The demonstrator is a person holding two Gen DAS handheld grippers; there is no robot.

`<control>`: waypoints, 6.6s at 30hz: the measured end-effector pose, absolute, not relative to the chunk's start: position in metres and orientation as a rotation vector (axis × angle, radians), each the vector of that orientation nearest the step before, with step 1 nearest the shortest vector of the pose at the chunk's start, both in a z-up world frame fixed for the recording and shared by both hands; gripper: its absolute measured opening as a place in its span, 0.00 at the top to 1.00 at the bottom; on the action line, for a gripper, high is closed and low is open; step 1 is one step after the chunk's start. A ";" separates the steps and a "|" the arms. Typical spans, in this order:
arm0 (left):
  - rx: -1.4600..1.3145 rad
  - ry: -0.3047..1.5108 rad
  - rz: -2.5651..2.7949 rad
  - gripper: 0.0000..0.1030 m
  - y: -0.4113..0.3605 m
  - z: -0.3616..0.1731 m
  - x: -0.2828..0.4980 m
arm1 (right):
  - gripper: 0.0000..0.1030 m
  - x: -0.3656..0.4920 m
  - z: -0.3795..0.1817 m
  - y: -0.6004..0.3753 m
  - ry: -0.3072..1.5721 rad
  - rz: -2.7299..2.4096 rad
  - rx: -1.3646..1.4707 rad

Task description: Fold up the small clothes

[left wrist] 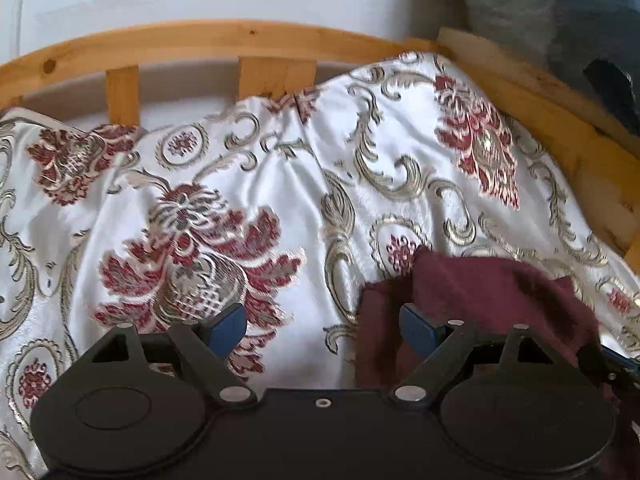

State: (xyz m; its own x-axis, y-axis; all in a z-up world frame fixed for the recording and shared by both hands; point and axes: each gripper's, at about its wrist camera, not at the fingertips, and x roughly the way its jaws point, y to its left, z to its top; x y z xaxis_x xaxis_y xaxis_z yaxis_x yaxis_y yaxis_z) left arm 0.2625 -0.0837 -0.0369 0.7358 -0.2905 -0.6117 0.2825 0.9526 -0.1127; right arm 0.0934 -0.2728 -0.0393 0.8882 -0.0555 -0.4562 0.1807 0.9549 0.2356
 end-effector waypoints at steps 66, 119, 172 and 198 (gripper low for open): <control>0.330 0.677 -0.417 0.69 -0.148 -0.065 0.279 | 0.91 0.084 -0.041 -0.283 0.491 -0.102 0.365; -0.092 0.814 -0.166 0.01 -0.083 -0.035 0.205 | 0.28 0.086 -0.026 -0.278 0.406 -0.105 0.251; -0.347 0.807 -0.445 0.01 -0.039 -0.066 0.163 | 0.63 0.142 -0.047 -0.295 0.427 0.039 0.269; -0.092 0.734 -0.569 0.70 -0.086 -0.041 0.172 | 0.81 0.126 -0.016 -0.271 0.279 -0.019 0.185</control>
State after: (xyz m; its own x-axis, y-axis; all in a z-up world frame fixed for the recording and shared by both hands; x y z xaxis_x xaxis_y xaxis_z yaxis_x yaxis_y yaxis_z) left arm 0.1723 -0.0855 -0.0414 0.5993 -0.5215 -0.6073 0.4585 0.8455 -0.2736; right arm 0.1264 -0.2714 -0.0163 0.9613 0.0069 -0.2753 0.0441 0.9829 0.1789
